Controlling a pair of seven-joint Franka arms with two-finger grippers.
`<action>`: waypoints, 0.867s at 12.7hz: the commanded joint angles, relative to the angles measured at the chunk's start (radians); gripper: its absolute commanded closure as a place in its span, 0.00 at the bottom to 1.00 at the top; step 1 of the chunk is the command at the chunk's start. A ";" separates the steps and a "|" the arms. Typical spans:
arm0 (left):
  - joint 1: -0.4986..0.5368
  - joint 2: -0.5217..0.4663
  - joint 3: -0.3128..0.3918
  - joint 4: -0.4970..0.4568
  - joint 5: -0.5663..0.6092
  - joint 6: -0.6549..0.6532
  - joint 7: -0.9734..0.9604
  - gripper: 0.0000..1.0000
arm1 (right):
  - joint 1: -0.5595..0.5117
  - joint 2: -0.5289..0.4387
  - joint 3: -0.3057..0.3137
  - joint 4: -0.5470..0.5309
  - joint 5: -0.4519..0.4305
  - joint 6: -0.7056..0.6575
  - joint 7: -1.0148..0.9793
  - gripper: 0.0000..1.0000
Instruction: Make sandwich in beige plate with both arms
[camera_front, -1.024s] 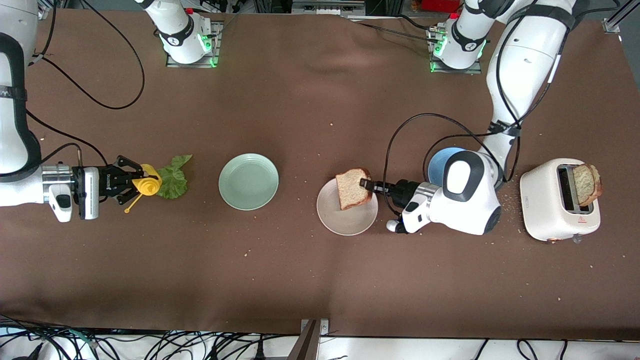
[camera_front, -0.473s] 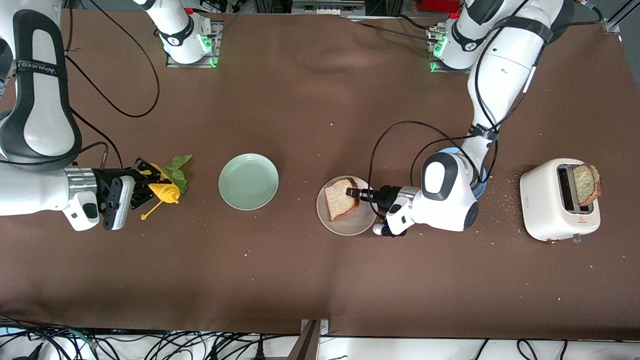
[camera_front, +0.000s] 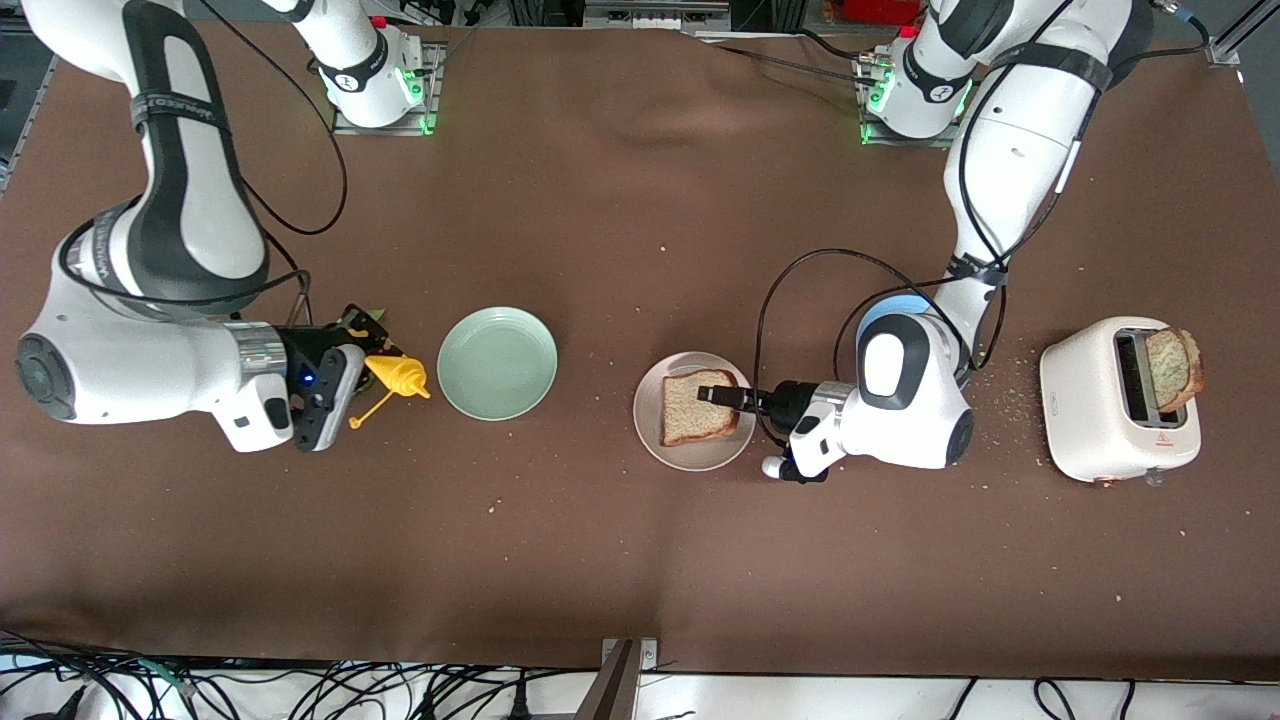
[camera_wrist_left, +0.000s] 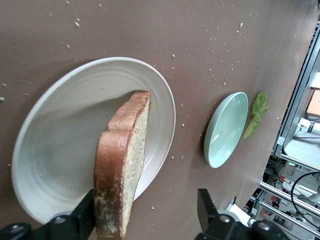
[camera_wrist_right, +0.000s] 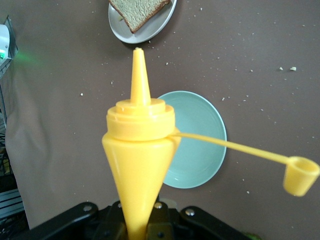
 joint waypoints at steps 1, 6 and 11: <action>0.040 -0.003 0.000 0.007 0.108 -0.012 0.012 0.00 | 0.048 0.009 -0.005 0.030 -0.031 0.011 0.037 1.00; 0.163 -0.060 0.000 0.019 0.361 -0.126 -0.002 0.00 | 0.268 0.018 -0.008 0.032 -0.268 0.057 0.111 1.00; 0.293 -0.181 -0.003 0.021 0.555 -0.357 0.012 0.00 | 0.488 0.024 -0.011 0.042 -0.633 0.062 0.246 1.00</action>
